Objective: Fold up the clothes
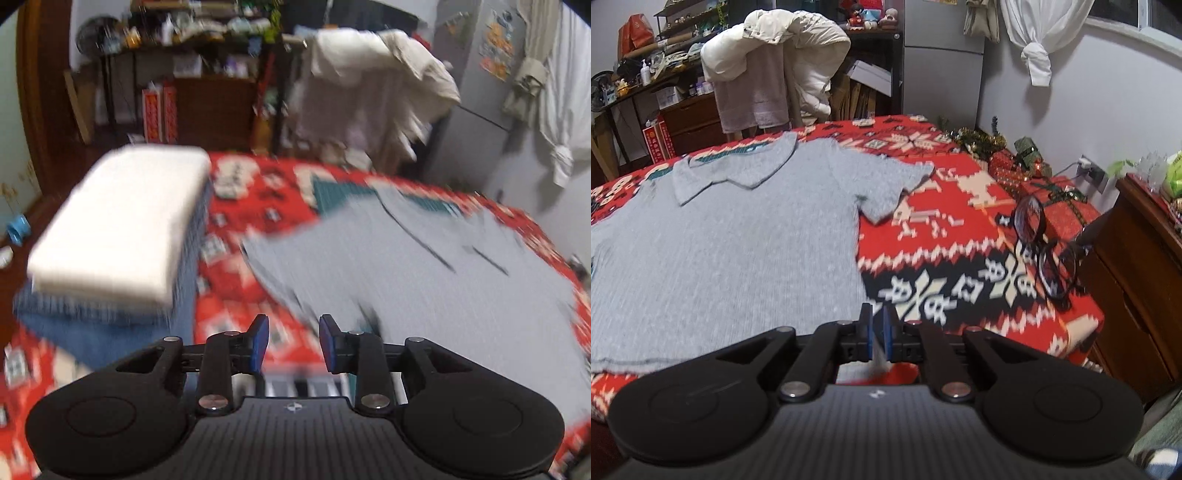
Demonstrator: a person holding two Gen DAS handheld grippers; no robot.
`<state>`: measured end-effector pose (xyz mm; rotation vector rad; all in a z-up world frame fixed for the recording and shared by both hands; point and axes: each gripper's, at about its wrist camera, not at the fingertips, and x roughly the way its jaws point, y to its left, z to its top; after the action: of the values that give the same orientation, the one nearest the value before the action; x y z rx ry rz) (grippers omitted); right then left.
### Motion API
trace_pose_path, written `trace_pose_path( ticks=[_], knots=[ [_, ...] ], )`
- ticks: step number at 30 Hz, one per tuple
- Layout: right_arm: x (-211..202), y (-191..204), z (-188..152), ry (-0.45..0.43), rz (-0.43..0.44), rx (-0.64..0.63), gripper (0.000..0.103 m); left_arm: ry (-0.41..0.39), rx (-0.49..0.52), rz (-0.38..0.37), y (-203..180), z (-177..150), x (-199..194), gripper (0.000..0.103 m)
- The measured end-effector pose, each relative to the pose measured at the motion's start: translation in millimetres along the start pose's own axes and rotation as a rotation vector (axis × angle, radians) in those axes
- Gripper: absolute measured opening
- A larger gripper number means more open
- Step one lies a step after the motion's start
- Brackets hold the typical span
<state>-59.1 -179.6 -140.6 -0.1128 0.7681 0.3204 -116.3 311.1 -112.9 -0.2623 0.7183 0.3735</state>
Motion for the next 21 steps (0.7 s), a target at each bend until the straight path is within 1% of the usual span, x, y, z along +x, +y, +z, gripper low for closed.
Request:
trace_pose_path(
  ticks=[4, 8, 11, 13, 14, 15, 16, 17, 21],
  knots=[
    [11, -2, 20, -0.025, -0.016, 0.0, 0.006, 0.008, -0.004, 0.084, 8, 26, 47, 0.029],
    [24, -4, 39, -0.036, -0.026, -0.012, 0.006, 0.017, 0.02, 0.109, 12, 37, 80, 0.029],
    [33, -5, 49, -0.042, -0.027, -0.017, 0.006, 0.041, 0.039, 0.136, 13, 39, 97, 0.029],
    [39, -5, 54, -0.045, -0.024, -0.014, 0.006, 0.05, 0.037, 0.132, 14, 40, 104, 0.028],
    [41, -5, 56, -0.046, -0.024, -0.014, 0.006, 0.05, 0.038, 0.126, 14, 39, 106, 0.024],
    [44, -4, 58, -0.046, -0.023, -0.014, 0.006, 0.045, 0.041, 0.118, 13, 39, 106, 0.012],
    [47, -4, 60, -0.047, -0.021, -0.012, 0.006, 0.041, 0.05, 0.111, 12, 38, 106, 0.006],
    [50, -4, 62, -0.047, -0.018, -0.01, 0.006, 0.04, 0.063, 0.117, 10, 38, 106, 0.005],
    [59, -5, 67, -0.059, -0.023, -0.004, 0.006, 0.003, 0.122, 0.177, 2, 36, 94, 0.004]
  ],
)
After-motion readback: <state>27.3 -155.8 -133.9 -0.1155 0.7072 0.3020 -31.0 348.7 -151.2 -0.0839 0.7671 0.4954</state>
